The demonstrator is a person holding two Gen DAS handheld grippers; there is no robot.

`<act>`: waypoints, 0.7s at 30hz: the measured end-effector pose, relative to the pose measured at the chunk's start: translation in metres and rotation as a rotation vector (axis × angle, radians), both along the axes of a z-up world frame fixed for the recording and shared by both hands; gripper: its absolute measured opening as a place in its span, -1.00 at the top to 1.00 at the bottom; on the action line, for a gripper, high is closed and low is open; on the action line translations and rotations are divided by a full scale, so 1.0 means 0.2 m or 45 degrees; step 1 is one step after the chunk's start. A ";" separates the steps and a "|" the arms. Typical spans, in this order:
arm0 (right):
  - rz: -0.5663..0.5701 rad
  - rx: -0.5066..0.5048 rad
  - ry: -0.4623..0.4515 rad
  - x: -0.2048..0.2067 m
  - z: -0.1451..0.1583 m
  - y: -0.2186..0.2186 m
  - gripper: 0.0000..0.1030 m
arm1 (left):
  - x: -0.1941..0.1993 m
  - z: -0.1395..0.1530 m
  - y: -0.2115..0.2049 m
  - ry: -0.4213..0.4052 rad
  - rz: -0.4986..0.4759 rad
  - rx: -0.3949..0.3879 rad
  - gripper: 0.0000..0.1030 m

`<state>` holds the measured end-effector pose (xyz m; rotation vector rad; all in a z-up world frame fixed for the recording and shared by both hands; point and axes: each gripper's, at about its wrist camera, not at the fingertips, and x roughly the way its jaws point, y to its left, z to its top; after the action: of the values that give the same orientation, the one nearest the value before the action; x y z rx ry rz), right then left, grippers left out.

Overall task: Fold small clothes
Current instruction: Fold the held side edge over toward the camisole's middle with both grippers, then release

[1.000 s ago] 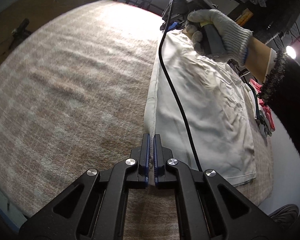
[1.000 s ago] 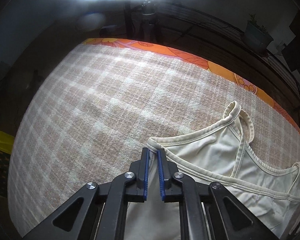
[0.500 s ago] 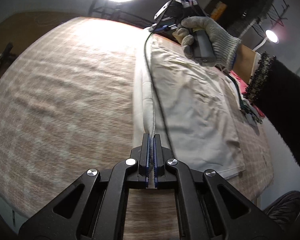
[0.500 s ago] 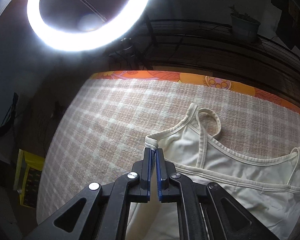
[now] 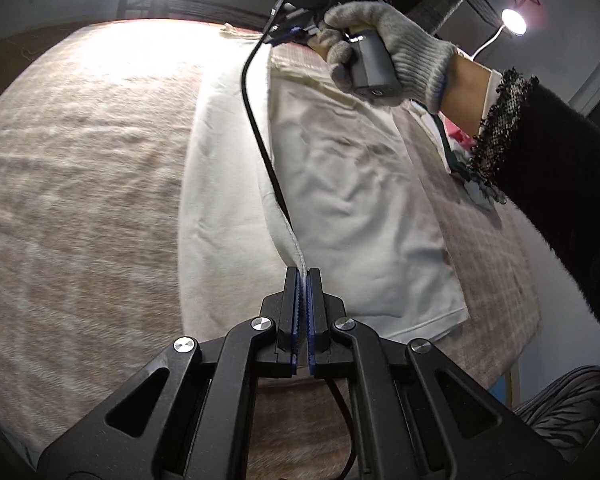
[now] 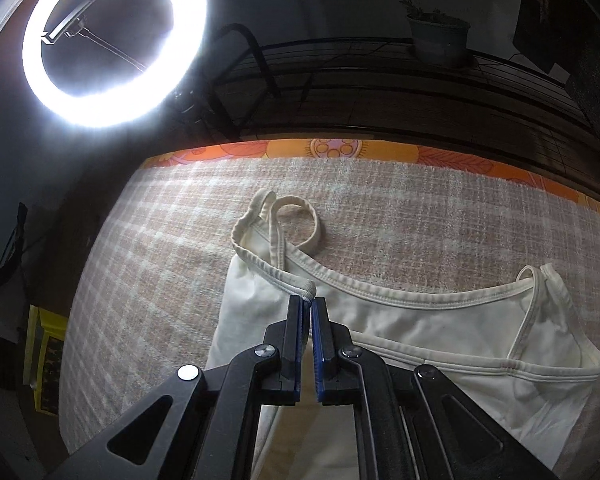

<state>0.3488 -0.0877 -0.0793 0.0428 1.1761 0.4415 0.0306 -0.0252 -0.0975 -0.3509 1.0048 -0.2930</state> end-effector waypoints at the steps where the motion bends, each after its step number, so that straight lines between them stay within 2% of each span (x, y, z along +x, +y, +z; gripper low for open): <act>1: -0.002 0.001 0.003 0.01 -0.02 0.00 0.97 | 0.01 -0.01 -0.02 0.009 -0.008 0.002 0.99; 8: 0.006 -0.033 0.017 0.02 -0.14 0.02 0.97 | 0.04 -0.10 -0.07 0.075 -0.035 0.017 0.99; 9: 0.005 -0.035 0.018 0.02 -0.15 0.01 0.96 | 0.05 -0.10 -0.07 0.082 -0.035 0.015 0.93; 10: 0.001 -0.028 0.015 0.02 -0.16 0.01 0.95 | 0.04 -0.10 -0.07 0.090 -0.034 0.012 0.70; 11: 0.001 -0.013 0.014 0.02 -0.16 0.00 0.92 | 0.04 -0.10 -0.07 0.093 -0.036 0.003 0.56; 12: 0.002 -0.008 0.013 0.02 -0.15 0.00 0.85 | 0.04 -0.10 -0.08 0.090 -0.039 -0.004 0.39; 13: 0.001 -0.011 0.008 0.02 -0.14 0.00 0.56 | 0.03 -0.09 -0.08 0.078 -0.041 0.000 0.37; 15: -0.009 -0.020 -0.030 0.00 -0.10 -0.03 0.32 | 0.01 -0.06 -0.10 0.053 -0.049 0.019 0.37; 21: -0.062 0.036 -0.139 -0.09 0.13 -0.22 0.31 | -0.08 0.01 -0.08 0.001 -0.071 0.044 0.37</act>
<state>0.3303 -0.1314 -0.0539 0.0710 1.0594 0.4122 0.0155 -0.0409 -0.0957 -0.2920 1.0204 -0.3257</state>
